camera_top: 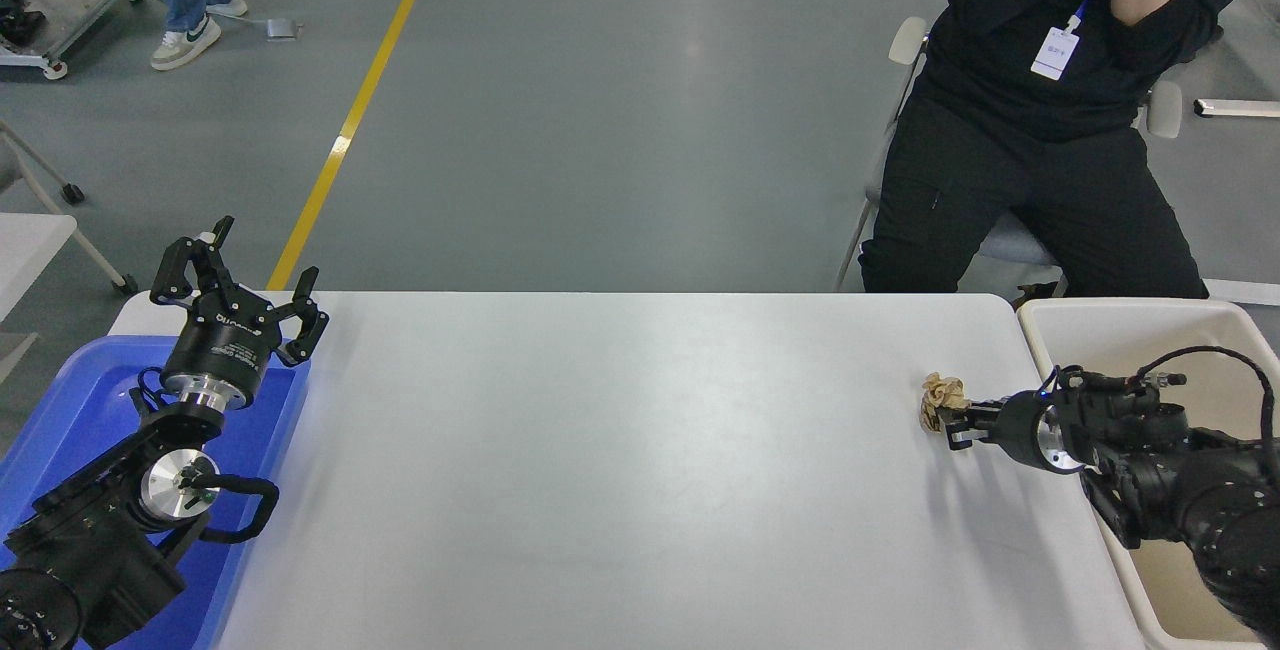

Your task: Clean the table surface

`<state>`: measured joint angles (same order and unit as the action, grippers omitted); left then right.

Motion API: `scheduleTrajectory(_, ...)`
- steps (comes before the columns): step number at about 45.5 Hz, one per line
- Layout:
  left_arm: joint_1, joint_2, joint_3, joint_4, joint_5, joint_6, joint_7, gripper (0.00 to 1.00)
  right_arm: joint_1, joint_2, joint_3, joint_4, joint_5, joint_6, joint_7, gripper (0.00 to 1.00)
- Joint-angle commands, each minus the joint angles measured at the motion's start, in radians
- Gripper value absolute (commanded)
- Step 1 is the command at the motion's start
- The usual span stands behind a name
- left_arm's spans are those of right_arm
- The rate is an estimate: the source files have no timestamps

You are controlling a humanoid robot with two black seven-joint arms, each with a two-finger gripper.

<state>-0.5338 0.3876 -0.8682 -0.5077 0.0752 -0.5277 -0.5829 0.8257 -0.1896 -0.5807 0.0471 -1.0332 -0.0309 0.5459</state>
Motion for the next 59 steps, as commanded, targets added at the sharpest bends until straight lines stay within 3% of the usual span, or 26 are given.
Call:
scheduleTrajectory(1,0.0,-0.001,0.0,0.0,0.0,0.0,0.0,1.0,-0.002,-0.004,0.005,-0.007,0.062,-0.006,0.008,0.0)
scheduleTrajectory(11,0.0,0.0,0.0,0.0,0.0,0.0,0.0,1.0,0.032,-0.017,0.005,0.008,0.165,0.002,0.091,0.0)
scheduleTrajectory(21,0.0,0.0,0.0,0.0,0.0,0.0,0.0,1.0,0.098,-0.114,0.084,0.082,0.18,0.022,0.184,0.0)
scheduleTrajectory(42,0.0,0.0,0.0,0.0,0.0,0.0,0.0,1.0,0.383,-0.573,0.249,0.698,0.179,0.048,0.184,0.0)
scheduleTrajectory(59,0.0,0.0,0.0,0.0,0.0,0.0,0.0,1.0,0.431,-0.717,0.487,0.741,0.18,0.158,0.175,0.0)
